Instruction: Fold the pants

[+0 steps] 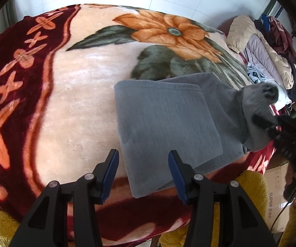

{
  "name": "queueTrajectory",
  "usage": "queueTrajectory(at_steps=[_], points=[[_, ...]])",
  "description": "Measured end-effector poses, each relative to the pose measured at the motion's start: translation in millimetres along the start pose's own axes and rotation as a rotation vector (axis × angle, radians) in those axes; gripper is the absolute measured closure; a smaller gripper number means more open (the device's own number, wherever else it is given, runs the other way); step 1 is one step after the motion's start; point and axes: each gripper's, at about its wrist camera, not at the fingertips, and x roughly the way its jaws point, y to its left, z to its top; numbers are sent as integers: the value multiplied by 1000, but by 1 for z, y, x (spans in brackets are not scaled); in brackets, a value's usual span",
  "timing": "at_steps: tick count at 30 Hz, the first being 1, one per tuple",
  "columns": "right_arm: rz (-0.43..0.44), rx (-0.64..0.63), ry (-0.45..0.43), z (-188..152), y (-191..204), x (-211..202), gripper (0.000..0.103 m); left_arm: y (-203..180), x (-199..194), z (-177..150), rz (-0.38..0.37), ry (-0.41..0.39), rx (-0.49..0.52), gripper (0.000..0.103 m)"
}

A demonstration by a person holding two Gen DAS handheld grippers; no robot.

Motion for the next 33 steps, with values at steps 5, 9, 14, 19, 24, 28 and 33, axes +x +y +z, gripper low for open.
queueTrajectory(at_steps=[5, 9, 14, 19, 24, 28, 33], points=[[83, -70, 74, -3, 27, 25, 75, 2, 4, -1, -8, 5, -7, 50], [98, -96, 63, -11, 34, 17, 68, 4, 9, -1, -14, 17, -12, 51], [194, -22, -5, -7, 17, -14, 64, 2, 14, -1, -23, 25, -8, 51], [193, 32, -41, 14, -16, -24, 62, -2, 17, -1, -26, 29, 3, 51], [199, 49, 81, 31, -40, 13, 62, -3, 23, -3, 2, 37, 17, 50], [230, 41, 122, 44, -35, 48, 62, 3, 36, -6, 68, 67, 24, 50], [103, 189, 123, 61, -42, 104, 62, 18, 47, -11, 49, 99, -17, 46]])
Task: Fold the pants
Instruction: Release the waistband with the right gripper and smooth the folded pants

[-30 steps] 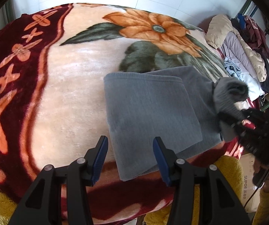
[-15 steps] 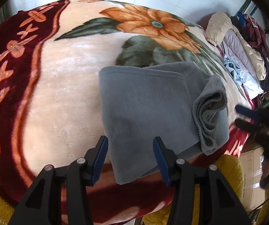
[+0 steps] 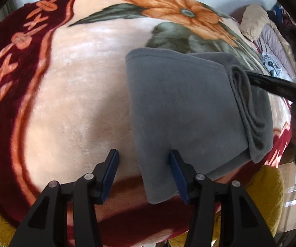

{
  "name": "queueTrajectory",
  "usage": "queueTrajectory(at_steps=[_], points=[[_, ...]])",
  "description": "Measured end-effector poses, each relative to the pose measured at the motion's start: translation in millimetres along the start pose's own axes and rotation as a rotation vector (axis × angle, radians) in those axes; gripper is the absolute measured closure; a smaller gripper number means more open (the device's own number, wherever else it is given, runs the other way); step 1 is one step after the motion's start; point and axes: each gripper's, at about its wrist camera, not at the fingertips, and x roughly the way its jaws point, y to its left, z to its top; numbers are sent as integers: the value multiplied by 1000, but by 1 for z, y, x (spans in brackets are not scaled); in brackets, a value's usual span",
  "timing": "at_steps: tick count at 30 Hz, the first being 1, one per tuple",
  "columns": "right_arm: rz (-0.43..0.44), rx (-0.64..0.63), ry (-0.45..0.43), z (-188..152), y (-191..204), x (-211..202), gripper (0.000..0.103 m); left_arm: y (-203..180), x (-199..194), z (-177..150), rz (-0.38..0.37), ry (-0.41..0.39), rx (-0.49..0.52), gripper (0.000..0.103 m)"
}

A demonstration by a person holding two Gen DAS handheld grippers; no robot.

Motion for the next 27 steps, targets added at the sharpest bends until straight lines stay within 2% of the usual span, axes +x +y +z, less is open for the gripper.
queueTrajectory(at_steps=[2, 6, 10, 13, 18, 23, 27], points=[[-8, 32, -24, 2, -1, 9, 62, 1, 0, 1, 10, 0, 9, 43], [1, 68, -42, 4, -4, 2, 62, 0, 0, 1, 7, -1, 13, 43], [59, 94, -79, -7, -7, -34, 62, 1, -3, 1, 2, -7, 10, 43], [124, 82, -96, -27, -2, -64, 62, 2, -9, -1, 8, -14, 7, 43], [222, 30, -27, -68, 19, -70, 62, 3, -11, -3, 22, -17, 5, 43], [182, -17, 112, -101, 40, -29, 62, 4, -12, -5, 32, -15, 0, 43], [184, 26, 89, -101, 38, -38, 62, 0, -19, -7, 44, -27, 18, 43]])
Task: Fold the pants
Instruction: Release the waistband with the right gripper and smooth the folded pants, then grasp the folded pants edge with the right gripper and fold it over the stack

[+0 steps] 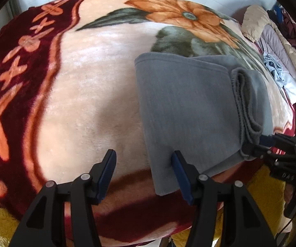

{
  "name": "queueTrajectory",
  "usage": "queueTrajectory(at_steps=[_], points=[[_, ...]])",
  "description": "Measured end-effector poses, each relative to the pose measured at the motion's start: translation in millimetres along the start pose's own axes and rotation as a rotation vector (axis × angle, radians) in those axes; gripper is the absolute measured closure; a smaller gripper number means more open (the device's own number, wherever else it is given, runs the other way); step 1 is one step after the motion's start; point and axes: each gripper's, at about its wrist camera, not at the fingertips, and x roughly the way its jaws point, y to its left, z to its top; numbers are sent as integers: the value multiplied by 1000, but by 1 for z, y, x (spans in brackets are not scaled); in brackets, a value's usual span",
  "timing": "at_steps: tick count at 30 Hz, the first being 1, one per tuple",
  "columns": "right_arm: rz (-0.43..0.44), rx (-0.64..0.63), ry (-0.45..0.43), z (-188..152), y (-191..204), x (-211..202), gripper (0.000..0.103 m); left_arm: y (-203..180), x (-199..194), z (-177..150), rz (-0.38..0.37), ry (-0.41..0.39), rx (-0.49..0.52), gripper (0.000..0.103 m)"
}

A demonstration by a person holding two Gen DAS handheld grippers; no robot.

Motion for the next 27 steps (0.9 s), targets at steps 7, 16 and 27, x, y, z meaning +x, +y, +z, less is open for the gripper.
queueTrajectory(at_steps=[7, 16, 27], points=[[-80, 46, -123, -2, -26, -53, 62, -4, -19, 3, -38, -40, 2, 44], [-236, 201, -97, -6, -93, -35, 54, -27, -24, 6, -102, -46, 43, 43], [-92, 260, -141, -11, -101, -36, 88, -19, -6, -2, -48, -7, 35, 43]])
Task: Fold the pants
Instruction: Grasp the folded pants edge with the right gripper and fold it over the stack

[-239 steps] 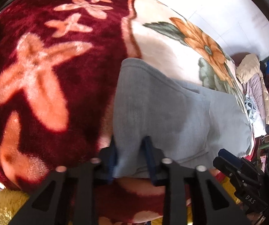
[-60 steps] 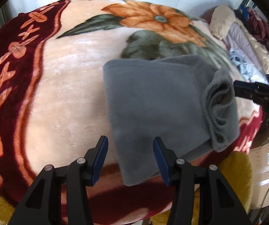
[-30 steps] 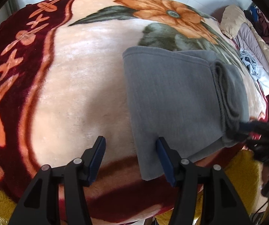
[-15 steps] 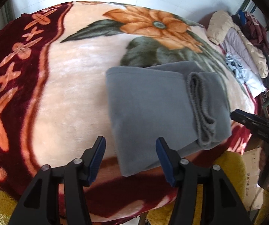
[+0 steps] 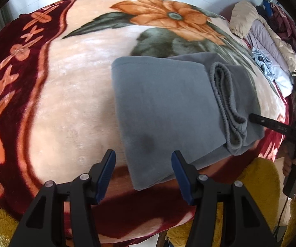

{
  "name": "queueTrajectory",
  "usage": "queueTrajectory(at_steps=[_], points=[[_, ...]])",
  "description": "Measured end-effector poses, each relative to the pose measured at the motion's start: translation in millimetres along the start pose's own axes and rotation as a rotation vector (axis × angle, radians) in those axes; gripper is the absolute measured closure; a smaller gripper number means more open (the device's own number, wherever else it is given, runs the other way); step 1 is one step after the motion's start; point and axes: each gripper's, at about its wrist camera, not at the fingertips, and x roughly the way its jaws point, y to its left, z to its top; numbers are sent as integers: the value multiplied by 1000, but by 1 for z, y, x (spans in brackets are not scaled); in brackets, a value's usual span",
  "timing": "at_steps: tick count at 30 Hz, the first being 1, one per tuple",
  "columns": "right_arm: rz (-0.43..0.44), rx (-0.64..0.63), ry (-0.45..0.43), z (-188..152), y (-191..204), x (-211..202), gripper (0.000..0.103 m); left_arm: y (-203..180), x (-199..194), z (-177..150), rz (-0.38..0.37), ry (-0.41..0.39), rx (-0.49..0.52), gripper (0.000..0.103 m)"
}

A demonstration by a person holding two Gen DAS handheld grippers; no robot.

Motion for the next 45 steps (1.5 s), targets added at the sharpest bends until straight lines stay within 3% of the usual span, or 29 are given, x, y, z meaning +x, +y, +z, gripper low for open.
queueTrajectory(at_steps=[4, 10, 16, 20, 26, 35, 40, 42, 45], points=[[21, -59, -82, 6, 29, -36, 90, 7, -5, 1, -2, -13, -18, 43], [-7, -300, -187, 7, 118, -80, 91, 19, -17, 3, 4, -26, -42, 43], [11, -505, -199, -6, 200, -73, 91, 41, -27, 0, 18, -22, -80, 43], [52, -534, -155, -11, 230, -49, 91, 56, -36, -3, 27, -39, -100, 43], [151, -539, -74, -12, 258, -9, 91, 79, -44, -8, 24, -59, -147, 43], [186, -448, 69, -15, 265, 56, 89, 102, -45, -10, 23, -71, -212, 43], [239, -389, 81, -9, 262, 33, 78, 100, -52, -5, 19, -93, -209, 43], [278, -407, 36, -11, 260, 6, 67, 96, -58, -1, 13, -108, -200, 43], [259, -454, -41, -14, 255, -22, 61, 87, -68, 4, 4, -134, -178, 43]])
